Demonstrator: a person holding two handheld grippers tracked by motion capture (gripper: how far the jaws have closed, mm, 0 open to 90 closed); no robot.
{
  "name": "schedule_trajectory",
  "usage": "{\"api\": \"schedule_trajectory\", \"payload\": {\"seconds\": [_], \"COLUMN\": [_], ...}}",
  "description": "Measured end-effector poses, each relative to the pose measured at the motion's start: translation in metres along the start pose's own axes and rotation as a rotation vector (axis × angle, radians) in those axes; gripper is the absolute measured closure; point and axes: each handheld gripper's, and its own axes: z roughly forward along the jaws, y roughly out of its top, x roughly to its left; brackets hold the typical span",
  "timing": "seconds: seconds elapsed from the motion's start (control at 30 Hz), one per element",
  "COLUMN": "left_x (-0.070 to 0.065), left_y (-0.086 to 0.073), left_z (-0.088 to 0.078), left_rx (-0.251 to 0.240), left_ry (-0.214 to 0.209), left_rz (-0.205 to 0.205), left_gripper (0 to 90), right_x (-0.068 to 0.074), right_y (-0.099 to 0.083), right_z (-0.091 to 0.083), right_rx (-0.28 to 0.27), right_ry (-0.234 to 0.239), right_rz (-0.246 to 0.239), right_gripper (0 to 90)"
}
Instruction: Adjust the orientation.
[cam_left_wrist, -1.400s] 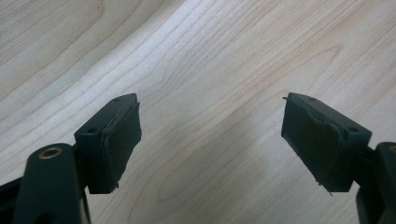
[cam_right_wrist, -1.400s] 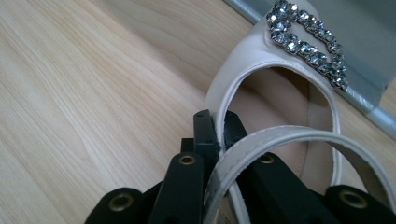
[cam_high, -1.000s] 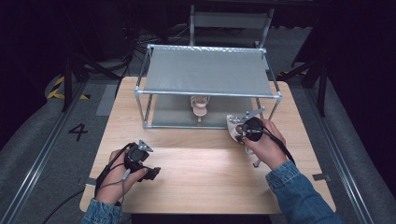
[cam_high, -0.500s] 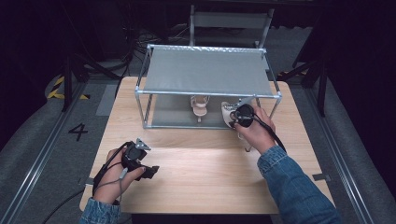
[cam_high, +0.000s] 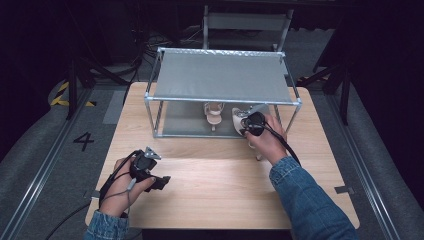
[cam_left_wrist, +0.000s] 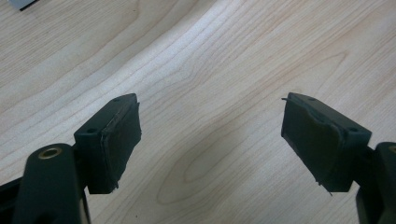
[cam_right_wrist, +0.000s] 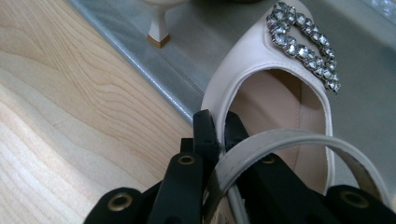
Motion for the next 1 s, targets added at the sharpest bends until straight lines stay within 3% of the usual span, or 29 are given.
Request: {"api": "schedule_trajectory", "payload": {"seconds": [0.33,0.43,0.47,0.5,0.63,0.83,1.0], "left_x": [0.002,0.002,0.003,0.003,0.003,0.002,0.003], "left_y": [0.0,0.001,0.001,0.001,0.005,0.012,0.019], "left_z": [0.001,0.002,0.002,0.002,0.004,0.007,0.01], "left_rx": [0.001,0.002,0.004,0.004,0.007,0.006,0.009], "left_ry": [-0.009,-0.011,-0.012,-0.012,-0.018,-0.025,-0.035], "left_rz": [-0.005,-0.004,0.002,0.002,0.004,0.024,0.033], "left_gripper": [20.6,20.6,20.6,20.6,20.6,20.6,20.5], "right_x": [0.002,0.001,0.001,0.001,0.004,0.01,0.014], "right_y": [0.006,0.005,0.006,0.006,0.007,0.004,-0.006], "right_z": [0.019,0.021,0.019,0.019,0.007,-0.014,-0.039], "right_rx": [0.0,0.006,-0.024,-0.024,-0.06,-0.071,-0.118], "right_ry": [-0.034,-0.034,-0.049,-0.049,-0.046,-0.042,-0.041], "right_rz": [-0.034,-0.033,-0.037,-0.037,-0.006,0.02,0.033], "right_gripper": [85.9,80.4,71.7,71.7,58.4,54.2,51.8]}}
